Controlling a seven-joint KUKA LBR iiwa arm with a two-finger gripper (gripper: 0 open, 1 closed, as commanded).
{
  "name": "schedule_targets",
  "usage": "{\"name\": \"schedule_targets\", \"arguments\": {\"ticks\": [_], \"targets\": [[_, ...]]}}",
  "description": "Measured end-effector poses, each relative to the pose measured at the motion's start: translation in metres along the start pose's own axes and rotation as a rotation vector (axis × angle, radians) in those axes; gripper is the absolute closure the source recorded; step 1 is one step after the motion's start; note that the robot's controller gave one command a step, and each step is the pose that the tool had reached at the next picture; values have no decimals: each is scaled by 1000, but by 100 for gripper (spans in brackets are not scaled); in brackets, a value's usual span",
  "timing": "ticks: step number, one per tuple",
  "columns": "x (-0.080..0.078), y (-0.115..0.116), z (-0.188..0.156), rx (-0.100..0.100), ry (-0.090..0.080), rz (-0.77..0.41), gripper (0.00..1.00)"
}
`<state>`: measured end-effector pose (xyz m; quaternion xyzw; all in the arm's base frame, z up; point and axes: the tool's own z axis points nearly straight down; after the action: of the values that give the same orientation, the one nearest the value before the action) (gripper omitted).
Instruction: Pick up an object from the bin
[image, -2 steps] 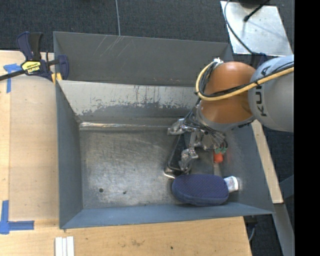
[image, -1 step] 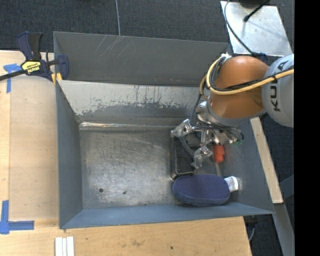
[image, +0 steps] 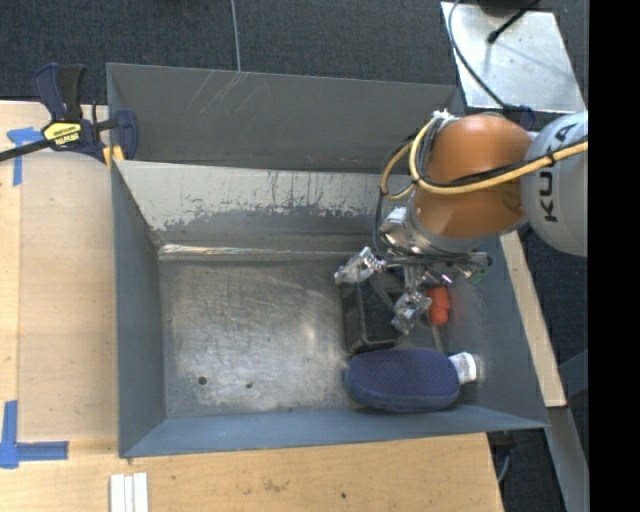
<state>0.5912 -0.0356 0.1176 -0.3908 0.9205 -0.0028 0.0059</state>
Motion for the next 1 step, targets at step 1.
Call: {"name": "schedule_targets", "arguments": {"ticks": [1], "targets": [[12, -37, 39, 2, 5, -319, 0]]}}
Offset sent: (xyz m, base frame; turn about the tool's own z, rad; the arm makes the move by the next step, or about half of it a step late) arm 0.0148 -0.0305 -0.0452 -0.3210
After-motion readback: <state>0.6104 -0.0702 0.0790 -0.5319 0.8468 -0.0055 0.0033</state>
